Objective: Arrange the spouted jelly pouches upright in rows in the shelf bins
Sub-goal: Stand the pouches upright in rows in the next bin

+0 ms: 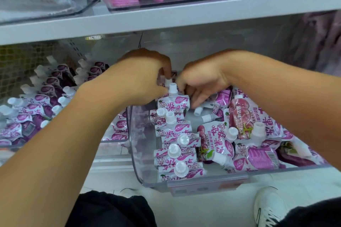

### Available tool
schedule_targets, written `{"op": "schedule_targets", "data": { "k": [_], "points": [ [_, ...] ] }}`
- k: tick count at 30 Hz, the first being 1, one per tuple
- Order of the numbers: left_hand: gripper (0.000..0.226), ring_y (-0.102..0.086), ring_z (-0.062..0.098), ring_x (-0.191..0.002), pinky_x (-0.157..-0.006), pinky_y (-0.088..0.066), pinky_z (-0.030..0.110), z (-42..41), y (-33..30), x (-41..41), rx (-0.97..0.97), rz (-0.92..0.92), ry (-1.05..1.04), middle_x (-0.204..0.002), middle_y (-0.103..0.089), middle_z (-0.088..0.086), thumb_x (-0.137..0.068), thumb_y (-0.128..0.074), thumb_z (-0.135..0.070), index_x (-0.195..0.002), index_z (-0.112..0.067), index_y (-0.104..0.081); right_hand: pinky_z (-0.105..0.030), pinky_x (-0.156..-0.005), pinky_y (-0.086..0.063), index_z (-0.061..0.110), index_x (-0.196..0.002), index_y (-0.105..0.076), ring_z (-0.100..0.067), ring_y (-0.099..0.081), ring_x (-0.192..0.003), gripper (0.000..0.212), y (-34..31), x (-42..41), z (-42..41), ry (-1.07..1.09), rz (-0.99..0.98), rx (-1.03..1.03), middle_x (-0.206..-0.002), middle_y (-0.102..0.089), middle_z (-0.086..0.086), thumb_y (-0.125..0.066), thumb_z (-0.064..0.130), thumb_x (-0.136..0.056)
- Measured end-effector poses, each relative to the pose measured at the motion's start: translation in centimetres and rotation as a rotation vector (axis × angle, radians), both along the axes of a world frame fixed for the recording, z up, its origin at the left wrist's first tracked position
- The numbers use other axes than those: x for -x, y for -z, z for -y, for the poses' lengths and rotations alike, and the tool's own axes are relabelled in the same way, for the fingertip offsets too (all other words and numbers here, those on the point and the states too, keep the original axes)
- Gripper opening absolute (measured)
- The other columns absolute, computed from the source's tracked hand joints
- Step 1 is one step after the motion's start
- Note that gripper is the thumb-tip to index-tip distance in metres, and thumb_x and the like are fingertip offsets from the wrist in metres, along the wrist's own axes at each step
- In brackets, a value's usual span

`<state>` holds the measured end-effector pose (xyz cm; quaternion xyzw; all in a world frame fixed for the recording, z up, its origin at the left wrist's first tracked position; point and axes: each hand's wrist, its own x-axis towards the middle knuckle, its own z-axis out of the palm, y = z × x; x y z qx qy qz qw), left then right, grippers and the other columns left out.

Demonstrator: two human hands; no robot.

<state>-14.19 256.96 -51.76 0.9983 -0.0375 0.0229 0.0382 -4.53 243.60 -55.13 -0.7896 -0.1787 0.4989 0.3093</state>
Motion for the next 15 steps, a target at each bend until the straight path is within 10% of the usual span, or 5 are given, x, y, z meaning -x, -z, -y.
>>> {"op": "schedule_targets", "data": {
  "k": [3, 6, 11, 15],
  "points": [
    [0.037, -0.051, 0.011, -0.085, -0.07, -0.036, 0.019, -0.9, 0.1, 0.0, 0.153, -0.041, -0.057, -0.106, -0.054, -0.01, -0.09, -0.061, -0.03, -0.126, -0.031, -0.052, -0.066, -0.105, -0.031, 0.008, -0.129, -0.053, -0.044, -0.048, -0.125, 0.065, 1.3, -0.4, -0.9, 0.356, -0.407, -0.278, -0.132, -0.056, -0.023, -0.029, 0.057, -0.094],
    [0.046, -0.043, 0.014, -0.128, -0.093, -0.028, 0.017, -1.1, 0.6, -0.2, 0.308, -0.035, -0.073, -0.144, -0.043, -0.008, -0.095, -0.051, -0.016, -0.138, -0.031, -0.045, -0.074, -0.108, -0.003, 0.029, -0.152, -0.023, -0.038, -0.017, -0.146, 0.123, 3.4, 0.3, -2.7, 0.549, -0.438, -0.339, -0.161, -0.018, -0.01, -0.038, 0.093, -0.048],
    [0.045, -0.034, 0.008, -0.136, -0.099, -0.021, 0.014, -1.5, 1.3, -0.4, 0.393, 0.001, -0.065, -0.149, -0.041, -0.013, -0.097, -0.044, -0.012, -0.137, -0.032, -0.049, -0.066, -0.1, -0.038, 0.019, -0.127, -0.058, -0.033, -0.054, -0.124, 0.108, 3.2, 1.7, -1.6, 0.541, -0.411, -0.461, -0.134, -0.059, -0.013, -0.028, 0.097, -0.059],
    [0.045, -0.042, 0.01, -0.13, -0.096, -0.028, 0.018, -1.0, 1.5, -0.2, 0.432, 0.038, -0.049, -0.144, -0.047, -0.009, -0.094, -0.045, -0.008, -0.134, -0.029, -0.052, -0.071, -0.108, -0.013, 0.032, -0.142, -0.042, -0.033, -0.04, -0.136, 0.132, 3.3, 0.6, -2.1, 0.674, -0.259, -0.385, -0.154, -0.038, -0.002, -0.032, 0.1, -0.029]
  ]
}}
